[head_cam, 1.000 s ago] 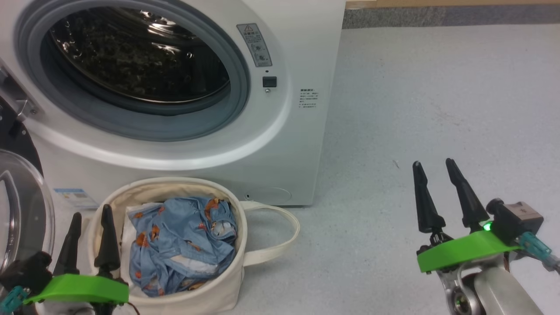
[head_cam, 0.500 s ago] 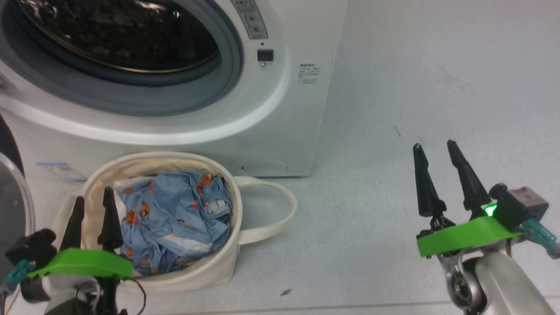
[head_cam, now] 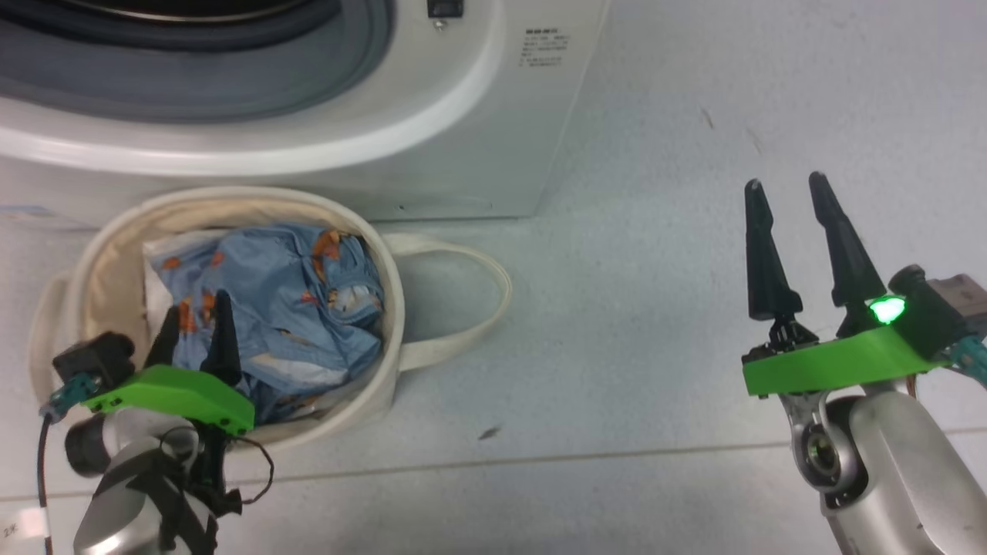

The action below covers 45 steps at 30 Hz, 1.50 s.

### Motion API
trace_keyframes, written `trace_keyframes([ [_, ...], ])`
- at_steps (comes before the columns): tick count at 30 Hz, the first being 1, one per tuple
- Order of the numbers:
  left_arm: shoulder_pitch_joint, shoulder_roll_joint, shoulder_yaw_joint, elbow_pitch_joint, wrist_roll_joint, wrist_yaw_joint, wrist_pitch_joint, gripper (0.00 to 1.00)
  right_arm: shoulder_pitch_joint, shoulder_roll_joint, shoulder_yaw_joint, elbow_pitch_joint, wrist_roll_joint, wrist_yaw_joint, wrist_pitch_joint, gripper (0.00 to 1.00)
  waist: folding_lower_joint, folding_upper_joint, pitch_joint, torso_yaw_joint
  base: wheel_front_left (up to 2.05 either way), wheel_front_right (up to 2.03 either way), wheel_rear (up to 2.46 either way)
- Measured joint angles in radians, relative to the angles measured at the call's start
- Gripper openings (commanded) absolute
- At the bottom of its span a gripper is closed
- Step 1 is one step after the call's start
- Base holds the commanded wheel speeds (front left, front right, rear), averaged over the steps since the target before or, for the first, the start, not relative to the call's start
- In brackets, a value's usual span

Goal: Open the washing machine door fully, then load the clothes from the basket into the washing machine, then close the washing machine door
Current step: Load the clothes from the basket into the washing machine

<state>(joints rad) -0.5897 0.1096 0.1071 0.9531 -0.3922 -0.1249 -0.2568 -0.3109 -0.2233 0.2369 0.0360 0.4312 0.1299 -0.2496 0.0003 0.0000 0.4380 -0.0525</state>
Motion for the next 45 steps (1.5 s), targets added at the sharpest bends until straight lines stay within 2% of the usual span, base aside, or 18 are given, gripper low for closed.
trace_keyframes([
  [4, -0.064, 0.018, -0.030, 0.137, -0.041, 0.000, 0.001, 1.00, -0.017, 0.000, -0.006, -0.012, -0.007, 0.000, 0.000, 1.00, 0.0000, 0.0000, 0.054, -0.022, 0.00, 0.00, 0.00],
  [9, -0.152, 0.057, -0.062, 0.229, -0.077, 0.000, 0.019, 1.00, -0.037, 0.005, -0.017, -0.029, -0.009, 0.000, 0.000, 1.00, -0.0001, 0.0000, 0.116, -0.054, 0.00, 0.00, 0.00],
  [15, -0.231, 0.073, -0.106, 0.241, -0.174, 0.000, 0.103, 1.00, -0.057, 0.014, -0.032, -0.058, -0.019, 0.000, 0.000, 1.00, -0.0001, 0.0000, 0.195, -0.090, 0.00, 0.00, 0.00],
  [28, -0.324, 0.141, -0.195, 0.321, -0.196, 0.003, 0.273, 1.00, -0.081, 0.032, -0.058, -0.097, -0.044, 0.000, 0.000, 1.00, -0.0001, 0.0000, 0.323, -0.148, 0.00, 0.00, 0.00],
  [33, -0.339, 0.158, -0.212, 0.331, -0.177, 0.054, 0.268, 1.00, -0.081, 0.036, -0.067, -0.101, -0.044, 0.000, 0.000, 1.00, -0.0002, 0.0000, 0.344, -0.165, 0.00, 0.00, 0.00],
  [34, -0.340, 0.158, -0.216, 0.332, -0.177, 0.054, 0.272, 0.91, -0.081, 0.036, -0.068, -0.101, -0.044, 0.000, 0.000, 1.00, -0.0002, 0.0000, 0.345, -0.167, 0.00, 0.00, 0.00],
  [35, -0.340, 0.158, -0.220, 0.333, -0.176, 0.054, 0.274, 0.12, -0.081, 0.036, -0.069, -0.102, -0.044, 0.000, 0.000, 1.00, -0.0002, 0.0000, 0.346, -0.169, 0.00, 0.00, 0.00],
  [36, -0.340, 0.157, -0.221, 0.334, -0.175, 0.053, 0.277, 0.00, -0.081, 0.036, -0.072, -0.103, -0.044, 0.000, 0.000, 1.00, -0.0003, 0.0000, 0.345, -0.169, 0.00, 0.00, 0.00],
  [41, -0.340, 0.157, -0.234, 0.337, -0.172, 0.044, 0.279, 0.00, -0.081, 0.035, -0.076, -0.102, -0.044, 0.000, 0.000, 1.00, -0.0003, 0.0000, 0.338, -0.166, 0.00, 0.00, 0.00],
  [45, -0.339, 0.148, -0.237, 0.342, -0.172, 0.035, 0.223, 0.00, -0.081, 0.035, -0.075, -0.096, -0.045, 0.000, 0.000, 1.00, -0.0003, 0.0000, 0.320, -0.155, 0.00, 0.00, 0.00],
])
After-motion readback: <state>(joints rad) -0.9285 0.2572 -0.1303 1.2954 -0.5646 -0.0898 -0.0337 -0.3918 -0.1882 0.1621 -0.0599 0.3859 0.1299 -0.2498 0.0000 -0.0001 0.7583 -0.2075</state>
